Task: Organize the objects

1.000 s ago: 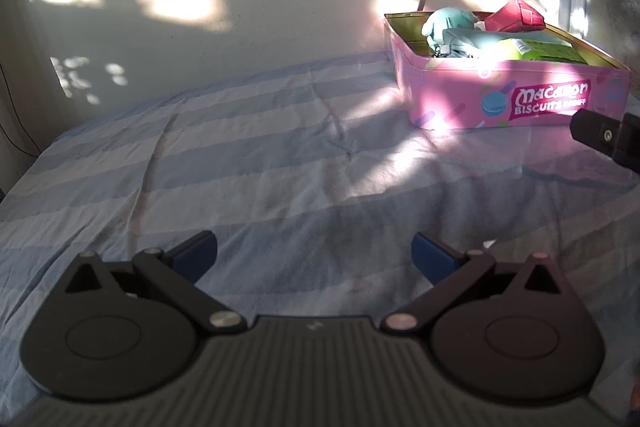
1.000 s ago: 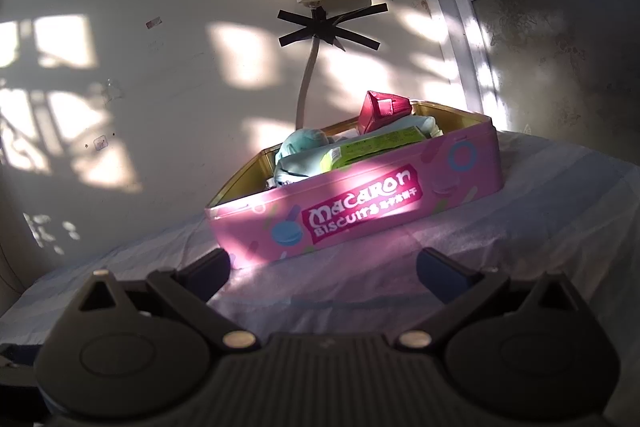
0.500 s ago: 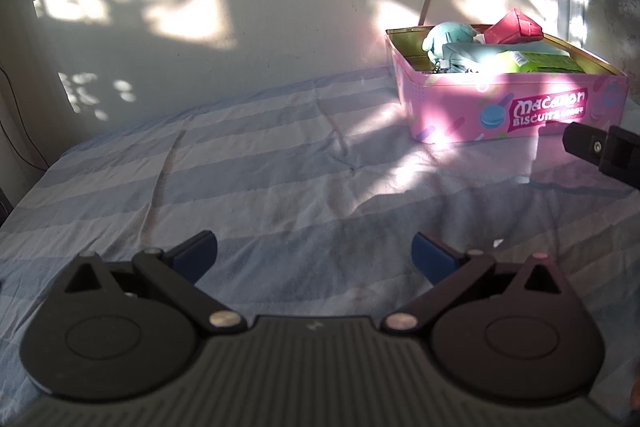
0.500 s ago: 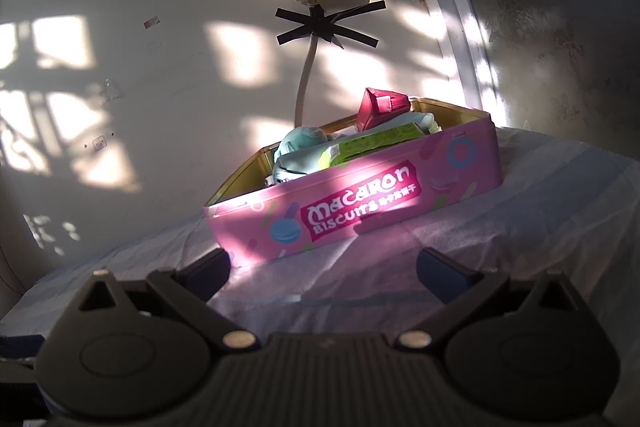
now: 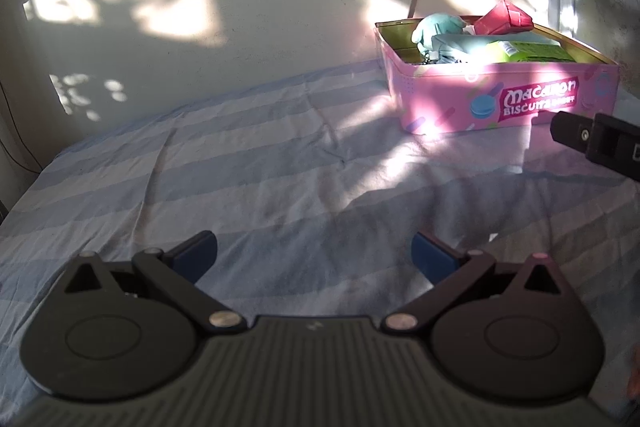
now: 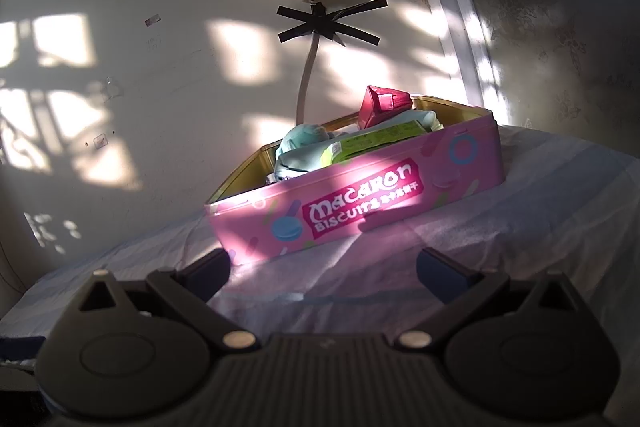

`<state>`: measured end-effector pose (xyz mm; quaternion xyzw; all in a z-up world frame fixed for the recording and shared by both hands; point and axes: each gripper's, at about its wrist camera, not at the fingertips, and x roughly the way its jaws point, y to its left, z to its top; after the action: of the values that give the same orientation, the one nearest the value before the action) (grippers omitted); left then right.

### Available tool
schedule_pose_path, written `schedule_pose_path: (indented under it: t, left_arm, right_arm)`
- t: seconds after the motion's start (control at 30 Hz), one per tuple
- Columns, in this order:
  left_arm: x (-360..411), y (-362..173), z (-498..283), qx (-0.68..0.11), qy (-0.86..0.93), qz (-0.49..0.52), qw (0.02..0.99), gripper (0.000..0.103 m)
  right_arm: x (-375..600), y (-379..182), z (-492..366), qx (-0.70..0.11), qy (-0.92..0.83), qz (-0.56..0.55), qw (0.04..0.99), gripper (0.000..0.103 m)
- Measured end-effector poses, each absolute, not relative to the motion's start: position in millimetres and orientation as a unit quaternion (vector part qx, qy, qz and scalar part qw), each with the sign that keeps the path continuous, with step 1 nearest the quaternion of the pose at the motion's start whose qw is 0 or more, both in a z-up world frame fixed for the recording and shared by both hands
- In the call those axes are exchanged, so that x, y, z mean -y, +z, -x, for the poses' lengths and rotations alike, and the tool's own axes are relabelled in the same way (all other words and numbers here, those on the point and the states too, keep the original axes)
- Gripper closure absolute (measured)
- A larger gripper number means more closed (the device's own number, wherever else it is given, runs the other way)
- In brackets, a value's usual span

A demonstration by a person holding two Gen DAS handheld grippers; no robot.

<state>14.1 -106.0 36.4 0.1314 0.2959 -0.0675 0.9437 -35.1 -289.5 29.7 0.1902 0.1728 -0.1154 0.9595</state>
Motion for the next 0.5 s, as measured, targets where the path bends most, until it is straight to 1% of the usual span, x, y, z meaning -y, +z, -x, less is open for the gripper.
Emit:
schedule_pose_path:
  t: [0.5]
  left_arm:
    - [109.7,26.9,-17.2,-0.333,-0.085,-0.132,0.93,0.0]
  right_arm:
    - [291.1,25.4,30.5,-0.181,-0.11,-0.192,0.958,0.0]
